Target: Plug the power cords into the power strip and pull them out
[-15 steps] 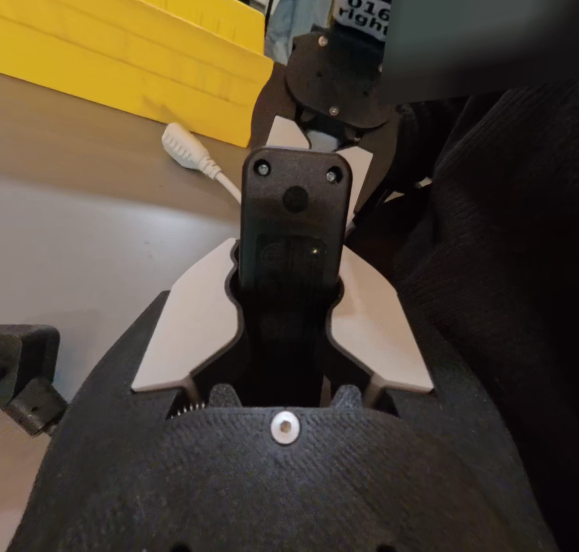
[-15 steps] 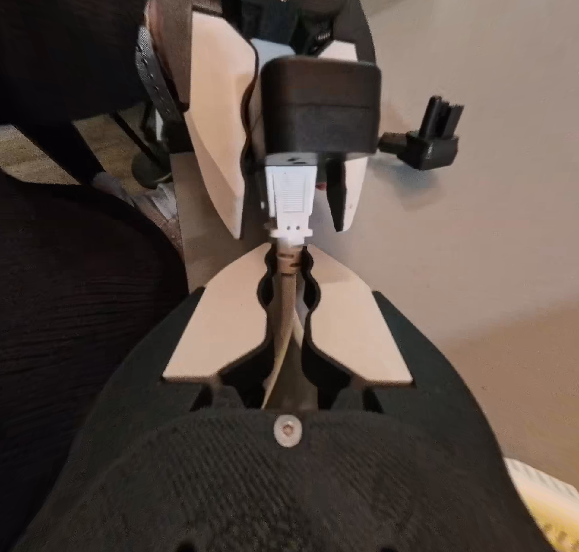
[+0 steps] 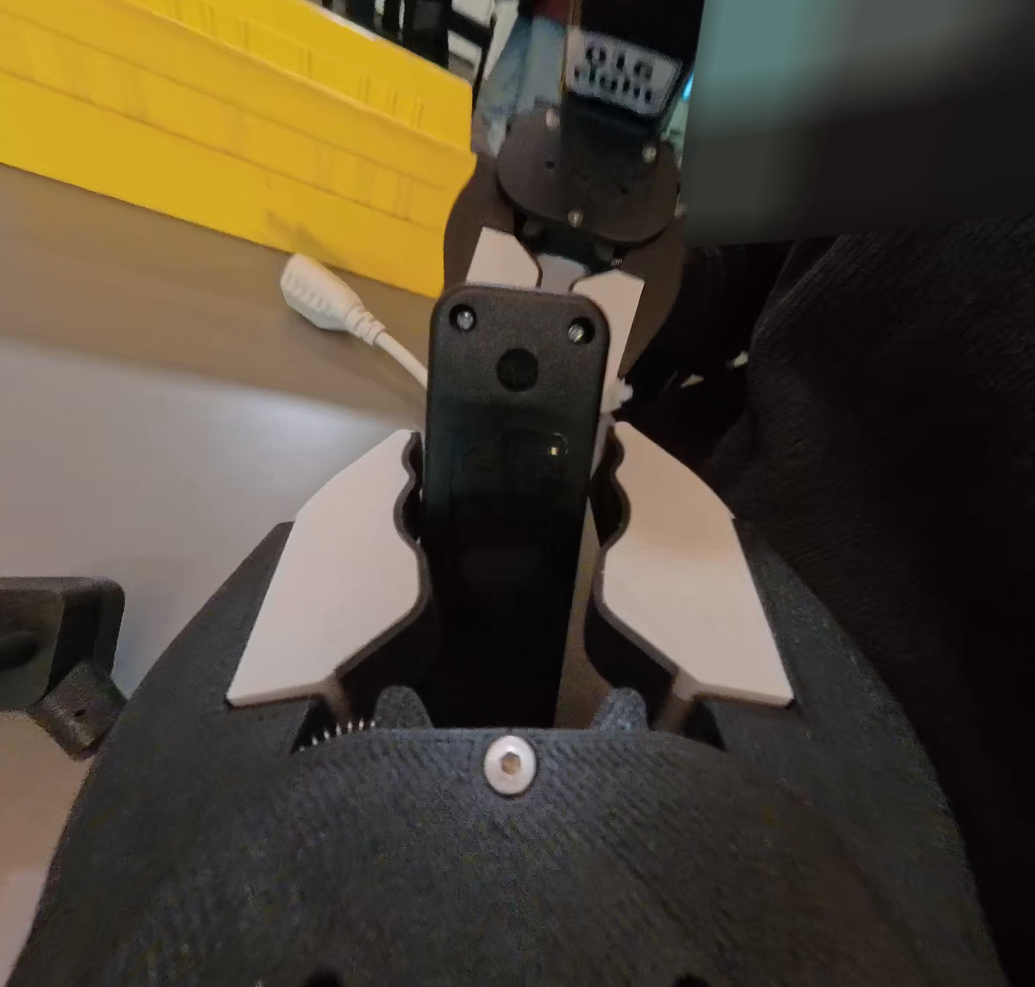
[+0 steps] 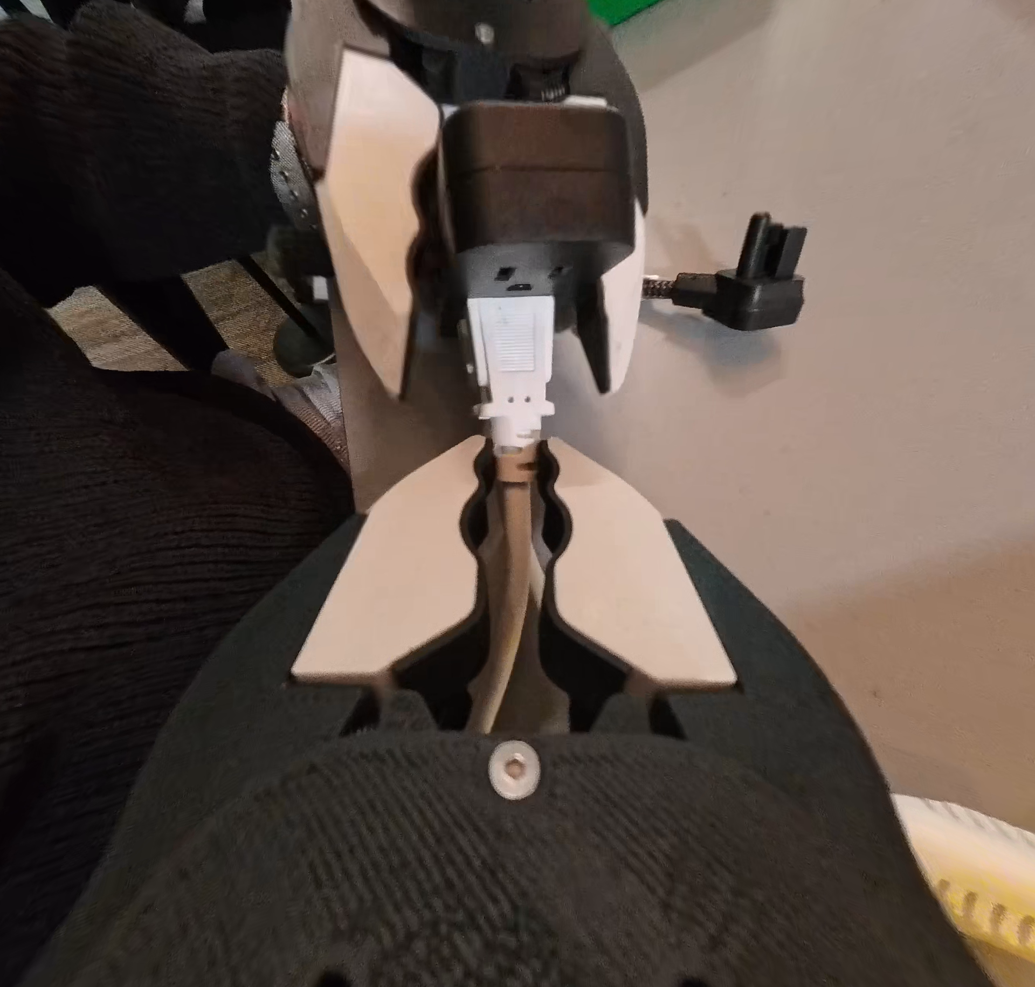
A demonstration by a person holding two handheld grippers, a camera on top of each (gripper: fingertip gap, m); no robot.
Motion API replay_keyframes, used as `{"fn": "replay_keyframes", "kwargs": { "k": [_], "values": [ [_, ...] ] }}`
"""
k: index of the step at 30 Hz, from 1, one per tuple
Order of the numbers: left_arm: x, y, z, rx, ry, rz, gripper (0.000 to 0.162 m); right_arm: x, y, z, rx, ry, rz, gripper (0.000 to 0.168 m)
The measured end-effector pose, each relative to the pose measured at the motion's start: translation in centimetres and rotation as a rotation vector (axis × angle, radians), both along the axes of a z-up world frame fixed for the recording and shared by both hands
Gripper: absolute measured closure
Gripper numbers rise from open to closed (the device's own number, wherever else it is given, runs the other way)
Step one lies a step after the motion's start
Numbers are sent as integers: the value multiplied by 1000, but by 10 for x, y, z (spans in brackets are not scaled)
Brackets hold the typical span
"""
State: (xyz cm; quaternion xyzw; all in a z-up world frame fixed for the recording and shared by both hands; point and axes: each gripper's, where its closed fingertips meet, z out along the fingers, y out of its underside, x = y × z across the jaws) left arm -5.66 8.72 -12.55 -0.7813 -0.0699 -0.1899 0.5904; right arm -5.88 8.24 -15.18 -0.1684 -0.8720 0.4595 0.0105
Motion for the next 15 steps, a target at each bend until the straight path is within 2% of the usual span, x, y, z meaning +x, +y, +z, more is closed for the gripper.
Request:
{"fn": "replay_keyframes", "kwargs": {
  "k": [3, 5, 8, 10, 12, 14, 15],
  "values": [
    [-22, -8, 46, 187, -50, 156, 72, -9, 5, 0, 8, 15, -46, 153],
    [-39, -10, 63, 187, -26, 320, 67, -14, 7, 1, -2, 11, -86, 153],
    [-48, -1, 48, -49, 101, 499, 68, -24, 10, 3, -4, 31, -161, 153],
    [-54, 3, 27, -268, 283, 597, 68, -27, 12, 4, 21, 71, -193, 153],
    [-64, 1, 13, -460, 515, 661, 77, -27, 12, 5, 41, 105, -203, 153],
    [-69, 3, 14, -516, 670, 687, 97, -25, 11, 5, 65, 151, -202, 153],
    [-65, 7, 14, -510, 683, 668, 114, -26, 11, 6, 79, 178, -202, 153]
  ]
}}
